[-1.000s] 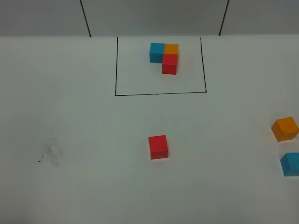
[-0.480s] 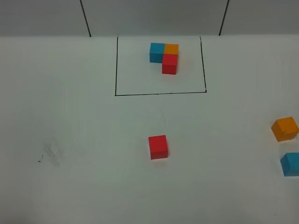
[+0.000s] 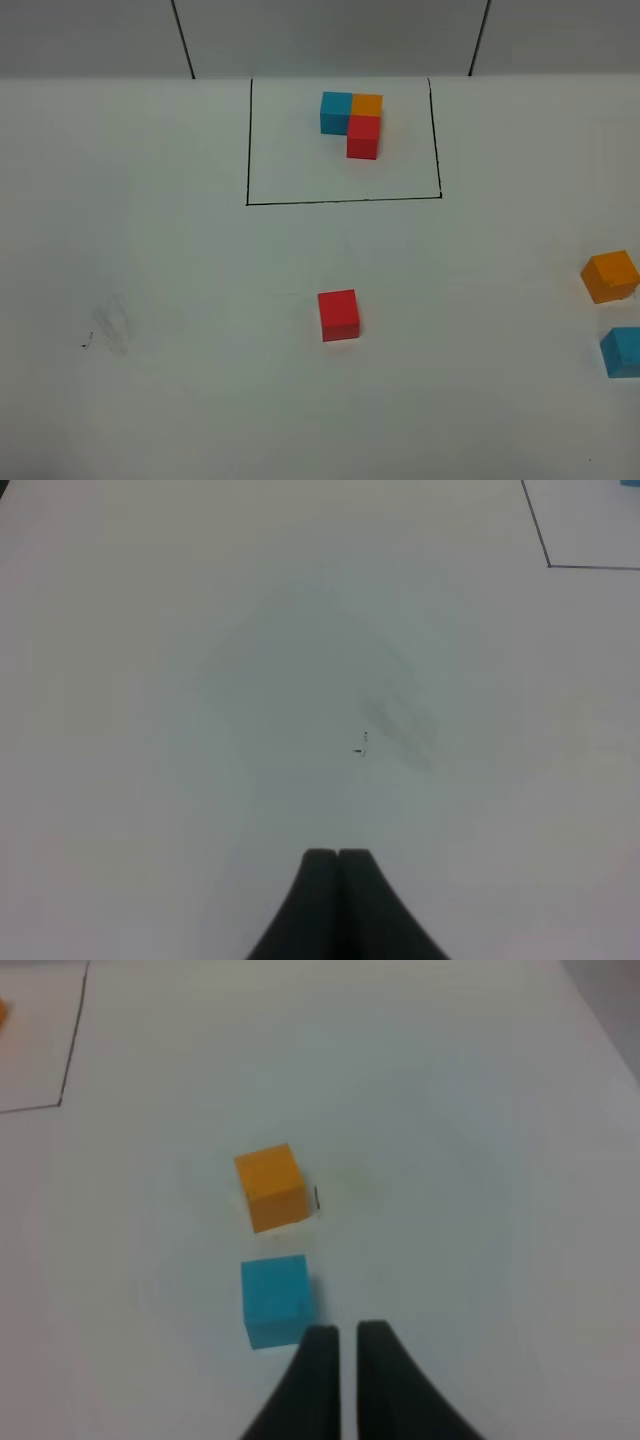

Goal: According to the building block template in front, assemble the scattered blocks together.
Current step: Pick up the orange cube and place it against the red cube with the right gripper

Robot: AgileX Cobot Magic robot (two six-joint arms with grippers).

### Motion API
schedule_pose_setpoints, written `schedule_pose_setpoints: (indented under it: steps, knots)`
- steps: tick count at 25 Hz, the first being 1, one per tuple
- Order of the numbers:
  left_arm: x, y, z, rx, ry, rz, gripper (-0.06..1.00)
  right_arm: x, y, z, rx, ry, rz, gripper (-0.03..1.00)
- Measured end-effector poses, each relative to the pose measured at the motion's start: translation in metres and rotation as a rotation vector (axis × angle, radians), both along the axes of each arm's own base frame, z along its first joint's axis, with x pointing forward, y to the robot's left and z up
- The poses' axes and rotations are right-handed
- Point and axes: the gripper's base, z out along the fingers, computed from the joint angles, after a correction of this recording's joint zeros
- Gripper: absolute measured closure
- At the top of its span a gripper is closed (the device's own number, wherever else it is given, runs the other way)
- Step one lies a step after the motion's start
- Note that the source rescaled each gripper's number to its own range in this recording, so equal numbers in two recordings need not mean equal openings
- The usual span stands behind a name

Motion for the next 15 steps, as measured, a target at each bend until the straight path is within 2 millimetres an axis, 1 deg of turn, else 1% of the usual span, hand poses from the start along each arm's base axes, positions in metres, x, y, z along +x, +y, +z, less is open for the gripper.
schedule_pose_setpoints:
  steps: [15]
  knots:
    - [0.0,0.0,0.0,0.0,0.0,0.0,0.94,0.0,0.0,0.0,0.0,0.0,0.0,0.96]
